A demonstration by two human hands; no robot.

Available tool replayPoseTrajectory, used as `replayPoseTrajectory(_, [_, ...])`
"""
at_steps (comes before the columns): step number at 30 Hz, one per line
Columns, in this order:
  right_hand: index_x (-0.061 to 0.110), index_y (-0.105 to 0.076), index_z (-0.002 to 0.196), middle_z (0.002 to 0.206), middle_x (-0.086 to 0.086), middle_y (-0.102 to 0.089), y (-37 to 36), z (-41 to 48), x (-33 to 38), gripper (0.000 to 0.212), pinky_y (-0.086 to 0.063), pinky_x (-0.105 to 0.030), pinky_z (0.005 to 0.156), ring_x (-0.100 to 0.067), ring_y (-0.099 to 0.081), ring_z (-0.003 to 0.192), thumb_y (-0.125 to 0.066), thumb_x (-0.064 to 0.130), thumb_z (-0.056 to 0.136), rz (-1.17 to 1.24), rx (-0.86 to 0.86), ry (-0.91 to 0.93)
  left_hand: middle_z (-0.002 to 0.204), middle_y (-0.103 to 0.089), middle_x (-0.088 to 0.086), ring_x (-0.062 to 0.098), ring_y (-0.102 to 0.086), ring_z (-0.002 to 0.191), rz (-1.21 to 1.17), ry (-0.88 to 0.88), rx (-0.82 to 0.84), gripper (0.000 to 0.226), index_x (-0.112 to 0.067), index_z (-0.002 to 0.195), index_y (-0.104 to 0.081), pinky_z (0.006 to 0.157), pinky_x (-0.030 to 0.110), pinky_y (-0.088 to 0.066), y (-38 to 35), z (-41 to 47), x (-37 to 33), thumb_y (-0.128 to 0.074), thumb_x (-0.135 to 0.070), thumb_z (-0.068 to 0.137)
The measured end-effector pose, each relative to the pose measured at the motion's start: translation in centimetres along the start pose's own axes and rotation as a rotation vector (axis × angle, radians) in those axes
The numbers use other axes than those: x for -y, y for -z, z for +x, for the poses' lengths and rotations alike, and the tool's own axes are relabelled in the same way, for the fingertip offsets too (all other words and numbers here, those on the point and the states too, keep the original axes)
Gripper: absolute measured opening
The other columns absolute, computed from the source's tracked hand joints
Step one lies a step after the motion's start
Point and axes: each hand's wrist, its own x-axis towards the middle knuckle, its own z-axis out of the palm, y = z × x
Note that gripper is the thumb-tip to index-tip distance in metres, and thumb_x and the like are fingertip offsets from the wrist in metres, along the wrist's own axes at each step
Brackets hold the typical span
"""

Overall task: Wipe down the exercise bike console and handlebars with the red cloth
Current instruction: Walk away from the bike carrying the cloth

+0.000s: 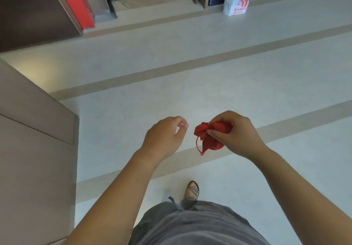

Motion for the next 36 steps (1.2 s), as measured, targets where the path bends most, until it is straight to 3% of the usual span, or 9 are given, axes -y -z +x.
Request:
replayPoseTrajectory(6, [0.028,-0.065,0.078,0.086,0.014,-0.064,5.4,7.9,-2.9,0.016,-0.045,-0.006,0.062,0.004,-0.061,0.076,-0.077,0.019,0.071,0.017,-0.084,-0.085,0.12,-0.06,-0.013,0.012,-0.058,0.104,-0.01,-0.093,0.072,0.032,-0.03,0.118,-0.055,0.087,0.035,-0.051,-0.1,11.7,-4.3,-0.035,-0.043,0.097])
replayPoseTrajectory(14, [0.031,-0.065,0.079,0.088,0.014,-0.064,10.4,20.8,-6.9,0.016,-0.045,-0.01,0.069,0.001,-0.06,0.083,-0.076,0.022,0.071,-0.054,-0.149,-0.137,0.118,-0.061,-0.012,0.011,-0.059,0.101,-0.055,-0.2,0.121,0.031,-0.029,0.117,-0.057,0.082,0.029,-0.048,0.0,27.9,-7.8,-0.037,-0.042,0.097])
replayPoseTrajectory(18, [0.031,-0.065,0.079,0.088,0.014,-0.063,12.4,29.7,-8.4,0.016,-0.043,-0.006,0.067,0.003,-0.059,0.083,-0.075,0.021,0.071,-0.052,-0.182,-0.164,0.117,-0.062,-0.012,0.013,-0.059,0.102,-0.037,-0.208,0.172,0.031,-0.029,0.116,-0.058,0.086,0.035,-0.049,1.5,37.3,-8.3,-0.037,-0.041,0.096])
replayPoseTrajectory(23, [0.024,-0.066,0.08,0.088,0.011,-0.061,15.6,40.2,-9.1,0.013,-0.044,-0.006,0.058,0.0,-0.061,0.068,-0.073,0.015,0.074,-0.06,-0.173,-0.198,0.119,-0.061,-0.013,0.013,-0.058,0.103,0.042,-0.223,0.246,0.032,-0.029,0.116,-0.057,0.085,0.034,-0.049,4.6,49.3,-9.9,-0.036,-0.043,0.096])
replayPoseTrajectory(28, [0.03,-0.064,0.081,0.088,0.016,-0.06,18.8,48.1,-10.5,0.015,-0.04,-0.005,0.067,0.004,-0.056,0.083,-0.073,0.021,0.073,-0.131,-0.21,-0.192,0.12,-0.061,-0.012,0.013,-0.058,0.104,0.052,-0.28,0.251,0.033,-0.029,0.117,-0.057,0.086,0.035,-0.05,6.5,58.9,-12.5,-0.036,-0.044,0.096])
replayPoseTrajectory(36, [0.029,-0.065,0.082,0.089,0.014,-0.062,25.4,62.3,-15.2,0.015,-0.044,-0.012,0.071,0.0,-0.058,0.084,-0.075,0.022,0.072,-0.127,-0.247,-0.189,0.117,-0.062,-0.013,0.011,-0.059,0.102,0.036,-0.326,0.237,0.031,-0.029,0.115,-0.058,0.086,0.035,-0.05,7.9,75.7,-17.3,-0.038,-0.043,0.096])
